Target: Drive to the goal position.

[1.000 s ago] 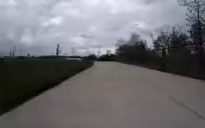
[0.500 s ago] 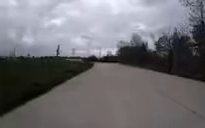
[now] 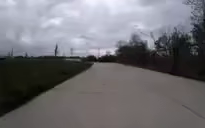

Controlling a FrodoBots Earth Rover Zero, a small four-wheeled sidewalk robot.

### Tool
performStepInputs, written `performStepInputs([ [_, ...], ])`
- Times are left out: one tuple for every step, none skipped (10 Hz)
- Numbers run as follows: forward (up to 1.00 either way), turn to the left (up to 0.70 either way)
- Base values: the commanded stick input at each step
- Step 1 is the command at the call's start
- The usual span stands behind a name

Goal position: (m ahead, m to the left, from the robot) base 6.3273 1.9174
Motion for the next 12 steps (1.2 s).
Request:
performStepInputs([
  [1.00,0.00],
  [1.00,0.00],
  [1.00,0.00],
  [1.00,0.00],
  [1.00,0.00],
  [1.00,0.00],
  [1.00,0.00],
  [1.00,0.00],
  [1.00,0.00],
  [1.00,0.00],
  [1.00,0.00],
  [1.00,0.00],
])
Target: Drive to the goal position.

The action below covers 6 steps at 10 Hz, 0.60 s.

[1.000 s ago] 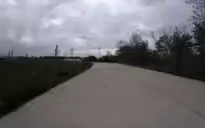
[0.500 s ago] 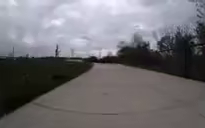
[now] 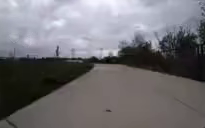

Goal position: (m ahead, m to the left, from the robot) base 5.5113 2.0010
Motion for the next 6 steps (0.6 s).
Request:
performStepInputs([
  [1.00,0.00],
  [1.00,-0.09],
  [1.00,-0.27],
  [1.00,-0.14],
  [1.00,0.00],
  [1.00,0.00],
])
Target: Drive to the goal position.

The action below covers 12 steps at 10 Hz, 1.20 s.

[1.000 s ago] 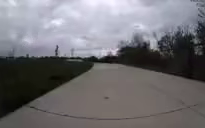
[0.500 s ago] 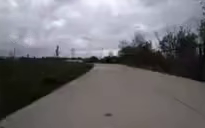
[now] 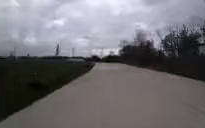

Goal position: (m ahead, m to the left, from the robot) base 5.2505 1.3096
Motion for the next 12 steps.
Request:
performStepInputs([
  [1.00,0.00],
  [1.00,0.00],
  [1.00,0.00],
  [1.00,0.00],
  [1.00,0.00],
  [1.00,0.00],
  [1.00,0.00],
  [1.00,0.00],
  [1.00,0.00],
  [1.00,0.00],
  [1.00,0.00],
  [1.00,0.00],
])
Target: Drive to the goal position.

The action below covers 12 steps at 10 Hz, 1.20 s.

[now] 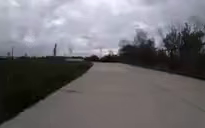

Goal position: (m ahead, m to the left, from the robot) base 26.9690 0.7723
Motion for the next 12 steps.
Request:
performStepInputs([
  [1.00,0.00],
  [1.00,0.00],
  [1.00,0.00],
  [1.00,0.00],
  [1.00,0.00],
  [1.00,0.00],
  [1.00,0.00],
  [1.00,0.00],
  [1.00,0.00],
  [1.00,0.00],
  [1.00,0.00],
  [1.00,0.00],
])
